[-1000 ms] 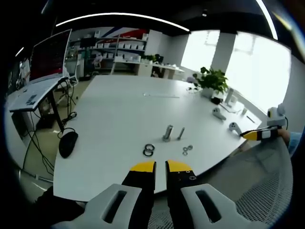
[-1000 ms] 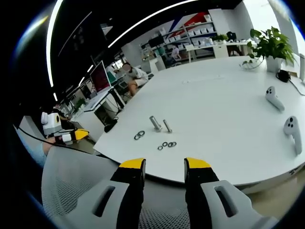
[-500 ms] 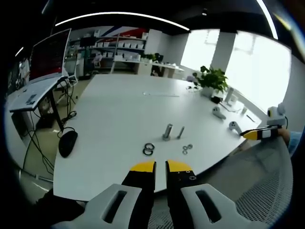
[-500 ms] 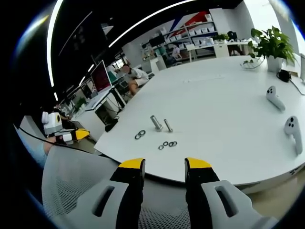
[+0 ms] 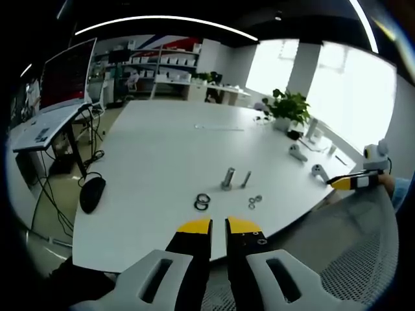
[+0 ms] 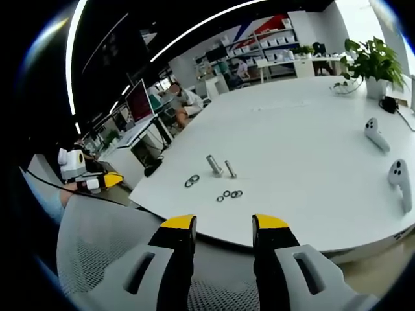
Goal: Place the washer onto the threaded stud by aligning its center hole with the stud, sliding it down to the base, and recovering from edge contact or off-axis alignment until the washer reaches the visible bottom stop.
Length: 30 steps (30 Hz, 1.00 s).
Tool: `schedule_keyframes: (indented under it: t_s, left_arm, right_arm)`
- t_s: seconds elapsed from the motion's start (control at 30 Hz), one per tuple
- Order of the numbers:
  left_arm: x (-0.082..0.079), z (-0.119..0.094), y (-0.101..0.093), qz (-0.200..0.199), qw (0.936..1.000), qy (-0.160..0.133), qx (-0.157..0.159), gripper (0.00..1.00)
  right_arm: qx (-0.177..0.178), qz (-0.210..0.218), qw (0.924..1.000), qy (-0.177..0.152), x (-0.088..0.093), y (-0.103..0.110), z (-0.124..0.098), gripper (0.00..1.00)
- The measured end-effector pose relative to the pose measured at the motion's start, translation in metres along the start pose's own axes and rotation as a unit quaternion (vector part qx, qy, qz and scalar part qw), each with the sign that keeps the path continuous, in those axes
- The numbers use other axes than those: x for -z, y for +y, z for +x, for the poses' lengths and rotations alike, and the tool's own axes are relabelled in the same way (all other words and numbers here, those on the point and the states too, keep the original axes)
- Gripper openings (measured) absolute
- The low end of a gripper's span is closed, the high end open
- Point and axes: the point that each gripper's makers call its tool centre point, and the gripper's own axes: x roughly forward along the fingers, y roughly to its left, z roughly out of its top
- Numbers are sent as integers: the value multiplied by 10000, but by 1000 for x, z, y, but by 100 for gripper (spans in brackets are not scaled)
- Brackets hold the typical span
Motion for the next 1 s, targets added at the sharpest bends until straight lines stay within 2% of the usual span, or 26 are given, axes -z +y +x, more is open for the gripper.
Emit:
schedule_keyframes:
  t_s: [0.37, 0.5, 1.0]
  left_arm:
    - [0, 0, 1, -16, 10000, -4, 4, 5]
    - [0, 0, 1, -14, 10000, 0, 5, 5]
    - [-1, 0, 1, -21, 10000, -14, 0, 5]
  right_arm:
    - [36, 15, 10000, 17, 0, -1, 0, 37]
    - [168, -26, 9998, 72, 2, -5, 1, 34]
    - [125, -89, 9998, 117, 3, -7, 3, 35]
